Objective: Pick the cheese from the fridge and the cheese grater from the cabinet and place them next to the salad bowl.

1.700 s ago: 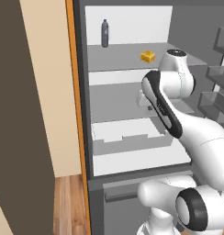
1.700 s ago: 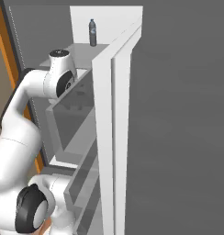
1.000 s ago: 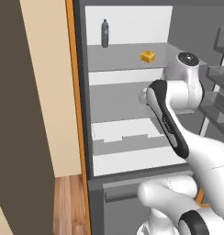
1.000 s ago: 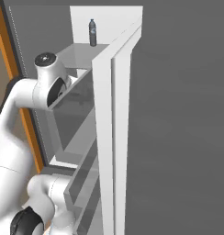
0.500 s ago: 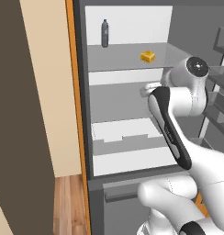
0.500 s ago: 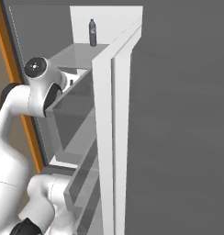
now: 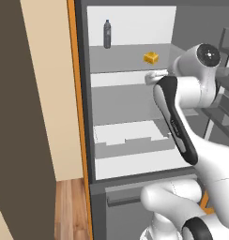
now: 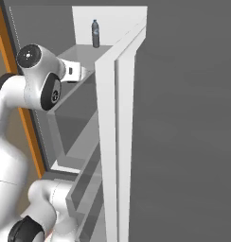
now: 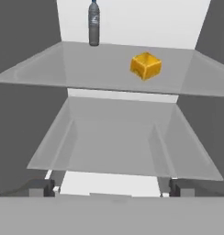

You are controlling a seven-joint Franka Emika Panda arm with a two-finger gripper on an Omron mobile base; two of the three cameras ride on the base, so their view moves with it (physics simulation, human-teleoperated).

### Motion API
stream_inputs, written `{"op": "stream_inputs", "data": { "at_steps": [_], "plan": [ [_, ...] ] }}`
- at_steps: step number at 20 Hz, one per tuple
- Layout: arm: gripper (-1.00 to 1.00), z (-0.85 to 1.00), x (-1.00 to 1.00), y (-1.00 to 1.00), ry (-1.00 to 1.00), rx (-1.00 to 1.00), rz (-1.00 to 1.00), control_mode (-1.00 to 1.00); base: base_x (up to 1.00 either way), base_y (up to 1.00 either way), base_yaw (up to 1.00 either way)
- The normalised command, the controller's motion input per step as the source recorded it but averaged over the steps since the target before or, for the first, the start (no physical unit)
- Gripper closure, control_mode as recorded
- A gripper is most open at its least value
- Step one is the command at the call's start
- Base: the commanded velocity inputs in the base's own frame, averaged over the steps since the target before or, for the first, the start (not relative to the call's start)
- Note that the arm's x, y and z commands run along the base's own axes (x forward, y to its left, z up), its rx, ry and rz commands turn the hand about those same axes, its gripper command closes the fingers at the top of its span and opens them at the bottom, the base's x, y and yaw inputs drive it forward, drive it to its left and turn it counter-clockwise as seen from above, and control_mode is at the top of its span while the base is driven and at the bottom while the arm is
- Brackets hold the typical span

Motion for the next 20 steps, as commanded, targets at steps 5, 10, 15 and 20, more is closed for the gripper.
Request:
{"op": "stream_inputs", "data": {
  "at_steps": [5, 10, 15, 20],
  "plan": [
    [-1.00, 0.25, 0.02, -0.07, -0.20, 0.00, 0.00, -1.00, 0.00, 0.00, 0.00],
    [-1.00, 0.20, 0.13, -0.14, -0.05, 0.00, -0.01, -1.00, 0.00, 0.00, 0.00],
    [-1.00, 0.14, 0.25, -0.17, 0.00, 0.00, -0.01, -1.00, 0.00, 0.00, 0.00],
    [-1.00, 0.08, 0.35, -0.20, 0.00, 0.00, -0.03, -1.00, 0.00, 0.00, 0.00]
  ]
}}
